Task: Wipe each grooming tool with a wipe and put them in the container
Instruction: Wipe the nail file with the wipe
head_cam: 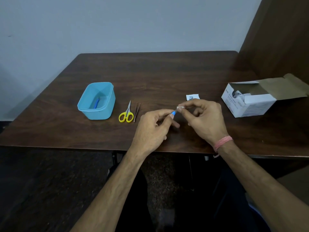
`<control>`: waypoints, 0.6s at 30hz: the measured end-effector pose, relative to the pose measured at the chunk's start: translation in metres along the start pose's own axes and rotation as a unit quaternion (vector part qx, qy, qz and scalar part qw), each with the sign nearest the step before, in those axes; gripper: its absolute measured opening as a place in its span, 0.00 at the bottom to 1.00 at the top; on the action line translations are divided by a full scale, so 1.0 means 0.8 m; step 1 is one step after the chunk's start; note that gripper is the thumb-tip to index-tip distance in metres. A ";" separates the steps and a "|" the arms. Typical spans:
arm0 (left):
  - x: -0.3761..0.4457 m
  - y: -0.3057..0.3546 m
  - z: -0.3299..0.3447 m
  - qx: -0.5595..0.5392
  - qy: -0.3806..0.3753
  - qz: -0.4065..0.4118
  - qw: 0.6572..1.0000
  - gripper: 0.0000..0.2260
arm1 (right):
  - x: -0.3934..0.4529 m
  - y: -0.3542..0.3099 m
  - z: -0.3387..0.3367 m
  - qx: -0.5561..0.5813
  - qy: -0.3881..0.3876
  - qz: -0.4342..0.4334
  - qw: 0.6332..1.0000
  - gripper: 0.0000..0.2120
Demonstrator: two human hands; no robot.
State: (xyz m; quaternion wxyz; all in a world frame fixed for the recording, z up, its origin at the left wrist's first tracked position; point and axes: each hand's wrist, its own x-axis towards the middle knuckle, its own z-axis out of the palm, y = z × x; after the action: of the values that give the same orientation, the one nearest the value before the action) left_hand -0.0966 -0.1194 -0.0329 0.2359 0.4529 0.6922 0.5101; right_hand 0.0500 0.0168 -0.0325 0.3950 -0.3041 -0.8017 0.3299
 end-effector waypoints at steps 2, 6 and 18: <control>0.000 0.000 0.000 0.000 0.003 -0.005 1.000 0.11 | 0.001 0.005 -0.001 -0.007 0.018 0.014 1.000 0.02; -0.001 0.002 0.000 -0.004 0.000 -0.008 1.000 0.11 | -0.003 0.002 0.003 0.002 -0.048 -0.014 0.999 0.03; 0.000 0.003 0.001 0.013 -0.002 -0.012 1.000 0.11 | 0.004 0.004 0.001 0.027 -0.022 0.018 0.999 0.04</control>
State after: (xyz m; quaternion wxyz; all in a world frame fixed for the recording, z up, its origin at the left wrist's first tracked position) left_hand -0.0953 -0.1194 -0.0313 0.2378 0.4489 0.7033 0.4973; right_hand 0.0483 0.0214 -0.0340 0.3791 -0.3005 -0.7956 0.3648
